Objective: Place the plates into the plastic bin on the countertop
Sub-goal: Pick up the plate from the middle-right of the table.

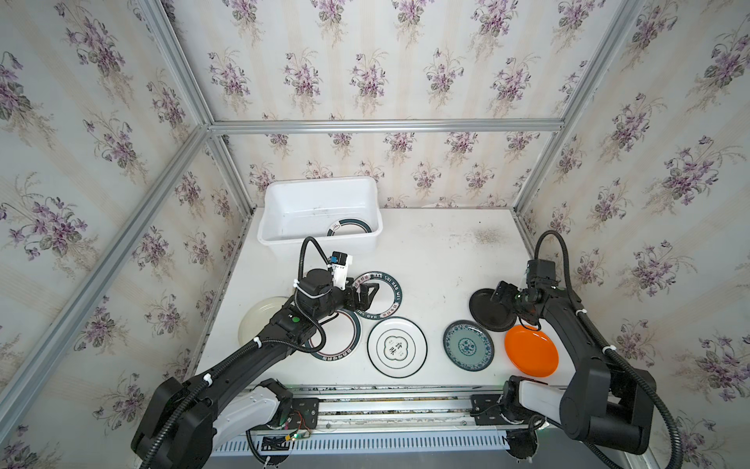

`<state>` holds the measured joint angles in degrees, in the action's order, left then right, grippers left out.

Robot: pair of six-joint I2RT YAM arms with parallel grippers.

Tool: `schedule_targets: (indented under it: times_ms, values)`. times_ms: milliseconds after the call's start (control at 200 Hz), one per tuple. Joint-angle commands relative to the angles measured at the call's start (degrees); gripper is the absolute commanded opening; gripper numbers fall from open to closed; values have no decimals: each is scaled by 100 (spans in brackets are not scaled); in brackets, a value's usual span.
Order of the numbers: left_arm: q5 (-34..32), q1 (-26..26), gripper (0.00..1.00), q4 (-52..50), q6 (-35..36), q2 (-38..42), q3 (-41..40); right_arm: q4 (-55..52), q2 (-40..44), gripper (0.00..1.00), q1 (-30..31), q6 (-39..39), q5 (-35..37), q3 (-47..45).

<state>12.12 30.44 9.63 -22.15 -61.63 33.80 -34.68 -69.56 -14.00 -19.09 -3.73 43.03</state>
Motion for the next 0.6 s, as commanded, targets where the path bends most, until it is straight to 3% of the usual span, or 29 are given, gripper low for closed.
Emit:
schedule_targets:
  times_ms: [0, 185, 600]
  values:
    - [62, 22, 99, 422, 64, 28, -21, -108, -127, 92, -15, 254, 303, 72]
    - [80, 41, 99, 490, 10, -16, -80, -61, -459, 84, -50, 158, 59, 94]
    - [71, 41, 99, 457, -47, -34, -62, 386, -954, 82, -68, 25, 431, 85]
